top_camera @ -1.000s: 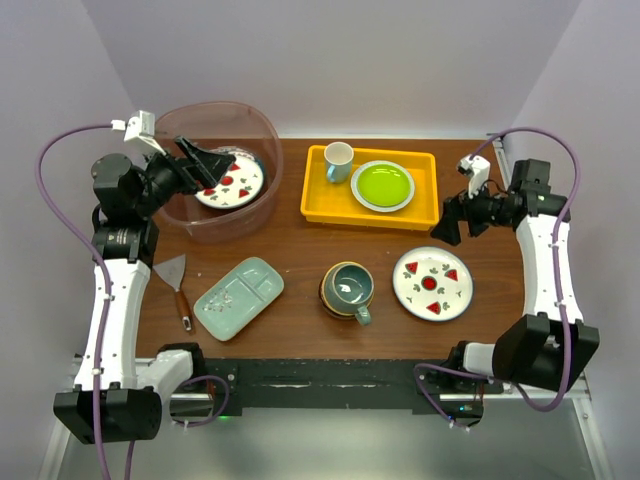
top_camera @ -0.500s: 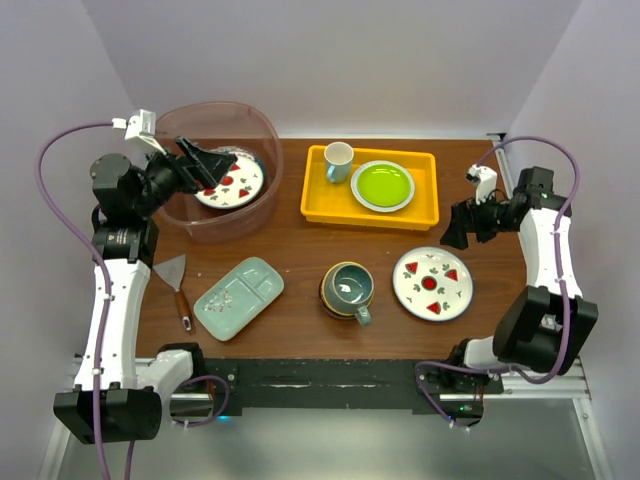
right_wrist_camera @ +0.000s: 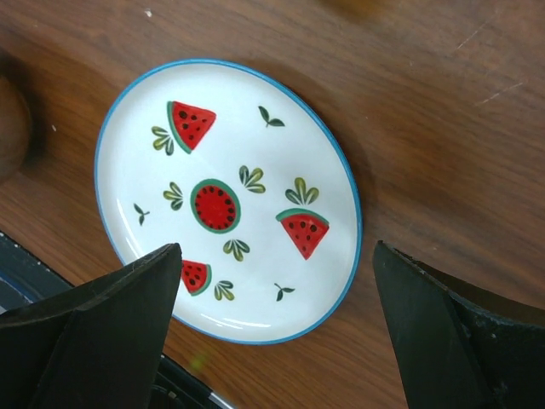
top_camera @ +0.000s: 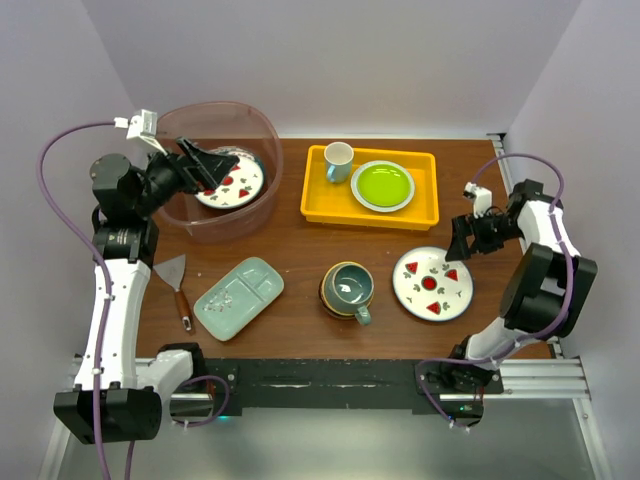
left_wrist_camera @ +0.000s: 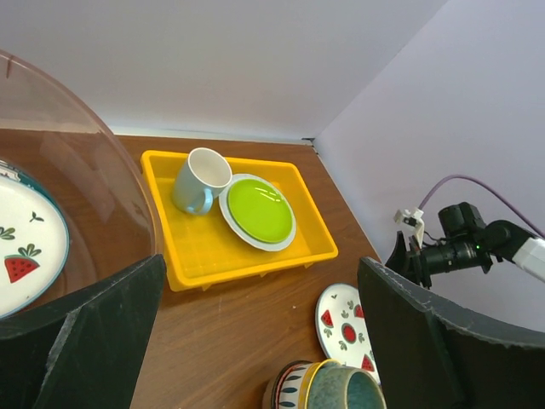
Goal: Place the mixed dishes into the plastic bin
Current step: Pick up the plate at the center of the board.
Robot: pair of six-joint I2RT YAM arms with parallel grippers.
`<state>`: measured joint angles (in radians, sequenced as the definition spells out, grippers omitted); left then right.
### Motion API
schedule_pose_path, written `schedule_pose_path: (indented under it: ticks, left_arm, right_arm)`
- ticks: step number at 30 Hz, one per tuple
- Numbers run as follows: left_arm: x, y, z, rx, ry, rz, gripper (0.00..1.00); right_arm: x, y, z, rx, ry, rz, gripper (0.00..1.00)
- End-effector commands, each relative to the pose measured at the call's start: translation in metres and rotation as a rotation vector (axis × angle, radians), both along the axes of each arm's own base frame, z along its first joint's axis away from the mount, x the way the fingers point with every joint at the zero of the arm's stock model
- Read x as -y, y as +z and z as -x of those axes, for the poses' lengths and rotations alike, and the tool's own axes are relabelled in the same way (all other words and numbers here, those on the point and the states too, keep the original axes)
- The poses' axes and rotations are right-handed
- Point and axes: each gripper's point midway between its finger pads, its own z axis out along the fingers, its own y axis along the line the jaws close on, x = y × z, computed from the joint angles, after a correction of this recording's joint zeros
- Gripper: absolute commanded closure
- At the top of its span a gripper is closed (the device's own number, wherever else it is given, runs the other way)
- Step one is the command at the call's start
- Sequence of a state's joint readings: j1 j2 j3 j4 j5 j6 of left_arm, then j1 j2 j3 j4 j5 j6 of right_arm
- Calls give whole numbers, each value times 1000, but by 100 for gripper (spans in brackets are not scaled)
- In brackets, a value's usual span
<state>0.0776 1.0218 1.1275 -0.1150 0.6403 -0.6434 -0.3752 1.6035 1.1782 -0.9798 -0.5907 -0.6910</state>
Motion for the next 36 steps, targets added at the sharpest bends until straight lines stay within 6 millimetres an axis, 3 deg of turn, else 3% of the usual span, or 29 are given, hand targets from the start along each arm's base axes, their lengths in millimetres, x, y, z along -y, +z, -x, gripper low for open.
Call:
schedule_pose_path:
  ticks: [1,10,20,24,30,35,36]
  left_arm:
    - [5,10,6,50,-39,3,0]
    - [12,7,9,45,-84,20,0]
    - [17,3,13,24,-122,44,0]
    - [22,11,15,62,-160,60,0]
    - [31,12,19,61,-221,88,0]
    - [43,6,21,34,-274,98,0]
    - [47,3,21,23,-289,100,0]
  right_arm:
    - [14,-13,2,-33,37,56,2]
    - [27,-47,-2,-127,65,61,14]
    - [27,-76,4,-209,95,34,39]
    - [27,-85,7,-238,99,30,49]
    - [29,-97,10,-264,85,30,73]
    - [31,-98,10,-255,84,24,100]
    - [30,-98,10,-249,89,20,100]
